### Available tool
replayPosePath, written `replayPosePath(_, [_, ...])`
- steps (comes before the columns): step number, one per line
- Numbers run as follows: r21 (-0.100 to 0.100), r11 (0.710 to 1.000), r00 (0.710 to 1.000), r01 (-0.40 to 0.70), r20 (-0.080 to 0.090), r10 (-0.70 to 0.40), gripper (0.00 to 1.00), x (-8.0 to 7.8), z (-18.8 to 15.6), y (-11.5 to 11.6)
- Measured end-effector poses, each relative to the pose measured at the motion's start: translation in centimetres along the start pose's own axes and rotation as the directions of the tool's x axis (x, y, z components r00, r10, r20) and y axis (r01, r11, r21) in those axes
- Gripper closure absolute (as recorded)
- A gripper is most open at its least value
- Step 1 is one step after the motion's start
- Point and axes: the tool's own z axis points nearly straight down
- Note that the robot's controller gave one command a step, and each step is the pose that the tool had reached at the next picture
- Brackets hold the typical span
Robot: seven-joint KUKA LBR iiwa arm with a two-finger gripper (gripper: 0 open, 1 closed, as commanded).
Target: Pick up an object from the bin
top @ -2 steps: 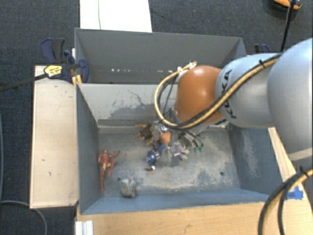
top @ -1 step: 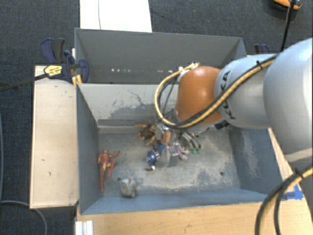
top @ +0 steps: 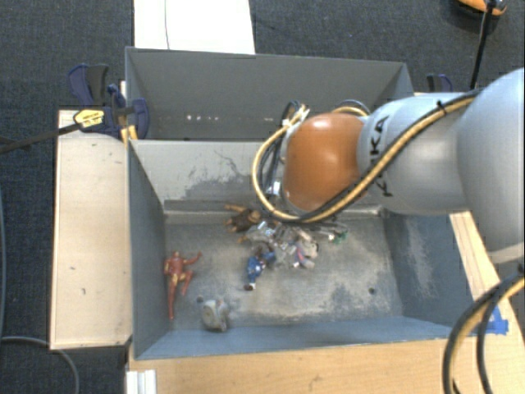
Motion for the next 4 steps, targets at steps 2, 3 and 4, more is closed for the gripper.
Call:
replayPosePath(2, [0.0,1.0,1.0,-0.006,0.003,0.006,1.0,-0.3,-11.6,1.3])
replayPosePath(3, [0.0,1.0,1.0,-0.008,0.003,0.008,1.0,-0.3,-11.6,1.3])
replayPosePath(4, [-0.002,0.999,0.999,-0.035,0.001,0.035,1.0,-1.0,-15.4,2.0])
